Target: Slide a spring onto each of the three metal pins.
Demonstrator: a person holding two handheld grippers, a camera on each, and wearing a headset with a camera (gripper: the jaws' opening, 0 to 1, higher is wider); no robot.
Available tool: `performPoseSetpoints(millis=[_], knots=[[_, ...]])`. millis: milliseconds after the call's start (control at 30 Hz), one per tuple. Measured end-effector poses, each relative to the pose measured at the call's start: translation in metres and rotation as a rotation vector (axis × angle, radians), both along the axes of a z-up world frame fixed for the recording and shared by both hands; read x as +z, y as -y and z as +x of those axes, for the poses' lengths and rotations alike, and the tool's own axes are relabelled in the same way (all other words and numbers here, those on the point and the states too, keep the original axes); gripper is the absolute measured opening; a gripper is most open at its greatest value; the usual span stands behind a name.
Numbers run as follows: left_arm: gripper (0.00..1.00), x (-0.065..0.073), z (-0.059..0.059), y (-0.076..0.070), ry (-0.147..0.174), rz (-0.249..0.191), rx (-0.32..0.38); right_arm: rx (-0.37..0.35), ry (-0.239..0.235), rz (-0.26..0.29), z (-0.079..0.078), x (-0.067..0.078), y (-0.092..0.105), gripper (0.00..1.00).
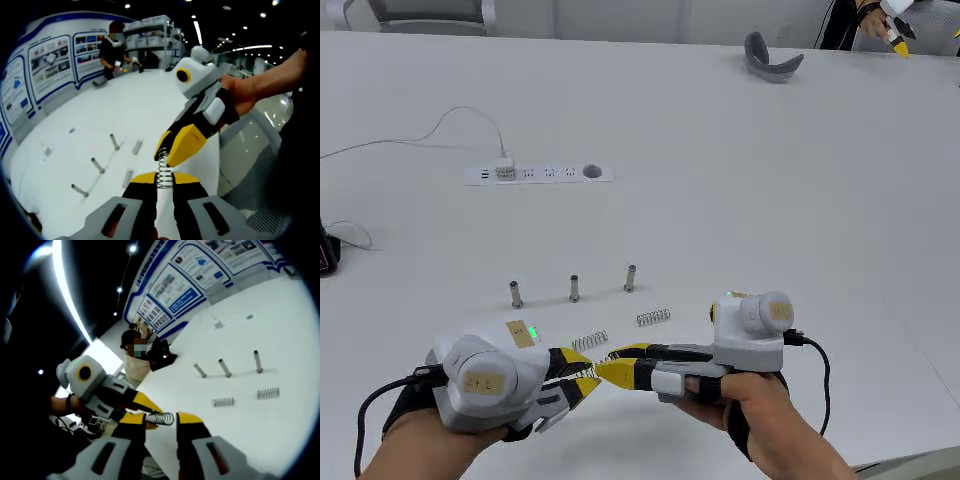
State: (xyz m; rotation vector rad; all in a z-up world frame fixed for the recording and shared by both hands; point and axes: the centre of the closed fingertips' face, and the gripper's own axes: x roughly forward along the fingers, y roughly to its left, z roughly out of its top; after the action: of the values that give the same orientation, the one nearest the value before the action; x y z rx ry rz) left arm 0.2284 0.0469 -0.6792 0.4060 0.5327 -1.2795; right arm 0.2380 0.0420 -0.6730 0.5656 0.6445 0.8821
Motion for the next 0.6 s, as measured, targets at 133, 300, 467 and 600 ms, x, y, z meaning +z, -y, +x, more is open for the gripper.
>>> performPoseSetpoints(millis=[133,300,467,600], knots=[[0.1,0.001,0.0,0.0,0.002,-0.002,-0.005,-0.004,-0.007,0.012,-0.001,0.0,0.0,0.21],[0.1,0.0,0.0,0.0,0.001,0.003,-0.013,-0.008,-0.008,0.036,0.001,0.003,0.001,0.17],[0.1,0.0,0.001,-0.001,0.002,0.003,-0.016,-0.003,-0.006,0.044,0.002,0.007,0.0,0.13],[0.1,0.001,0.004,-0.002,-0.004,0.0,-0.011,0.01,0.003,0.038,0.005,0.012,-0.003,0.13]])
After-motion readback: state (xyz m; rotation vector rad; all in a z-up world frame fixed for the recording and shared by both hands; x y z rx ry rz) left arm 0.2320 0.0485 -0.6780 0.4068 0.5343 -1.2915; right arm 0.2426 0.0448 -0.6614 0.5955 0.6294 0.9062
